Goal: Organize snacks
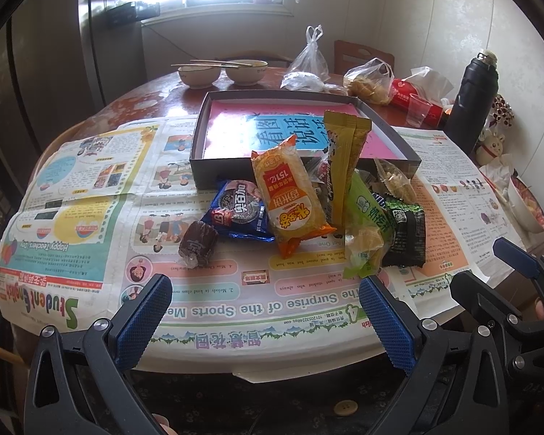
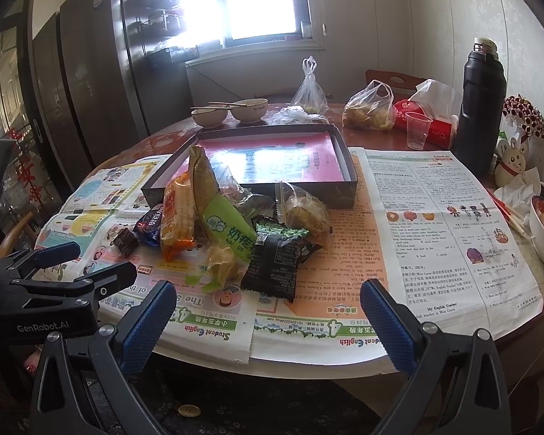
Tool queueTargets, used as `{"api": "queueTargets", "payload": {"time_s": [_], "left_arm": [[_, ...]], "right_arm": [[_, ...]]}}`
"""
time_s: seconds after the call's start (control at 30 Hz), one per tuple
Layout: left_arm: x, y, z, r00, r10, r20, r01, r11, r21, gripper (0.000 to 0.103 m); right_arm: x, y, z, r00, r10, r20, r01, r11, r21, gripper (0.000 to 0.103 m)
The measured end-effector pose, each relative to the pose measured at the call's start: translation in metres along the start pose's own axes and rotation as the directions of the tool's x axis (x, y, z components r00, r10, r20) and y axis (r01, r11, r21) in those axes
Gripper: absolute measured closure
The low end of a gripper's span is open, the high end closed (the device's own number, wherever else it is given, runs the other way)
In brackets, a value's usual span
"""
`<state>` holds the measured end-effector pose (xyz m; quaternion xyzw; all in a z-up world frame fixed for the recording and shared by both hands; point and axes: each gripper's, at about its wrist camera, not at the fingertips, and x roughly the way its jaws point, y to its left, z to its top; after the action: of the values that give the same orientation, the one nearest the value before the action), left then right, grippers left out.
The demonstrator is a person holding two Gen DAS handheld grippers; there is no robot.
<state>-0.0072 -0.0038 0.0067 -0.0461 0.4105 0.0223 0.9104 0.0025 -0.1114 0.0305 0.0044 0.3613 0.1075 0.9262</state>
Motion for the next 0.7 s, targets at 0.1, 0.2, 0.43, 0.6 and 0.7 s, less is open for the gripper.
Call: {"api": "queueTargets", "payload": {"time_s": [0.1,0.2,0.43,0.6,0.7], "left_arm": [[-0.0001,0.0005,-0.0002,1.0,-0.001,0.0,0.001,1.0,0.0,0.0],[-0.0001,0.0003,-0.0006,1.0,-0.001,-0.001,0.001,1.0,0.0,0.0],[0.0011,-0.0011,-0.0016,1.0,-0.001,0.001,0.001,1.0,0.002,0.0],[0.0015,-0.0019,-0.0021,1.0,0.002,0.0,-0.002,1.0,0.002,0.0],[0.0015,-0.0017,-0.0021,1.0,0.001,-0.001,-0.001,1.0,0.002,0.0]], "right_arm": [[0.0003,-0.0003,-0.0005,1.0,0.0,-0.002,0.0,1.0,0.001,0.001],[0.0009,-0.0005,-0.0007,1.0,0.001,-0.004,-0.001,1.0,0.002,0.001],[0.0007,0.0005,-0.0007,1.0,0.0,-0.003,0.0,1.0,0.001,0.001],[0.0017,0.0005,-0.0003,1.0,-0.003,-0.007,0.003,1.0,0.0,0.001],[0.0017,0.0003,-0.0004,1.0,-0.002,-0.007,0.002,1.0,0.0,0.001]]}}
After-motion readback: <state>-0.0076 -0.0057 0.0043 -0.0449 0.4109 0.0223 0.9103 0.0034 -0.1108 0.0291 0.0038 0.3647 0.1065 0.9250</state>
